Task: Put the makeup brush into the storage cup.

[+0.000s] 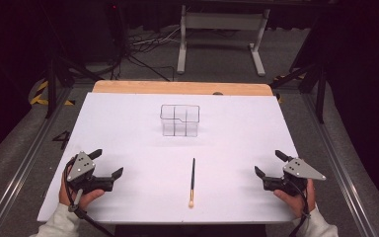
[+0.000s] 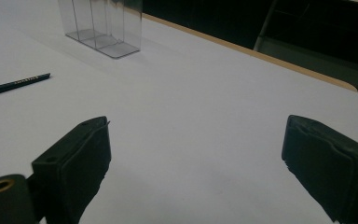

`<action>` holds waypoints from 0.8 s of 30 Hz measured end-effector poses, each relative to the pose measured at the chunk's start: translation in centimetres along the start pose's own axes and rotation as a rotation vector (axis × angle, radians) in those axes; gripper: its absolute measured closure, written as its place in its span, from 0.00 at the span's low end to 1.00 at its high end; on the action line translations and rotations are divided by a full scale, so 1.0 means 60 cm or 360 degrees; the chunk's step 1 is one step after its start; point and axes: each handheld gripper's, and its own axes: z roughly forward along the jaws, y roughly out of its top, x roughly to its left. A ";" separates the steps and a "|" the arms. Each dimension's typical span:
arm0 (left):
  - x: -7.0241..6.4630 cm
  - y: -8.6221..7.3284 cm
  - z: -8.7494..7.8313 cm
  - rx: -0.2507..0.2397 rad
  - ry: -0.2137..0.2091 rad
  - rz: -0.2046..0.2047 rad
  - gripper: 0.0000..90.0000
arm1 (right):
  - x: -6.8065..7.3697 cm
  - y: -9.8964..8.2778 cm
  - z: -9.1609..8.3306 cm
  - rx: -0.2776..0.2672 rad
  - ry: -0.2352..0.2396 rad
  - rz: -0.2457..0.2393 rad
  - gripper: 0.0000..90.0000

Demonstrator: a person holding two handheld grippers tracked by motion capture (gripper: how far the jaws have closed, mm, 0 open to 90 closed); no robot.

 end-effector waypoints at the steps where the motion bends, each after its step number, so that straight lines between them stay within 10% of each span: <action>1: -0.001 0.000 0.000 0.0002 -0.0009 0.0001 0.06 | -0.001 -0.001 0.001 0.0001 0.0001 0.0006 0.10; 24: -0.009 0.006 0.016 0.0034 -0.0073 0.0051 0.06 | 0.030 0.012 0.006 0.0153 0.0095 0.0027 0.15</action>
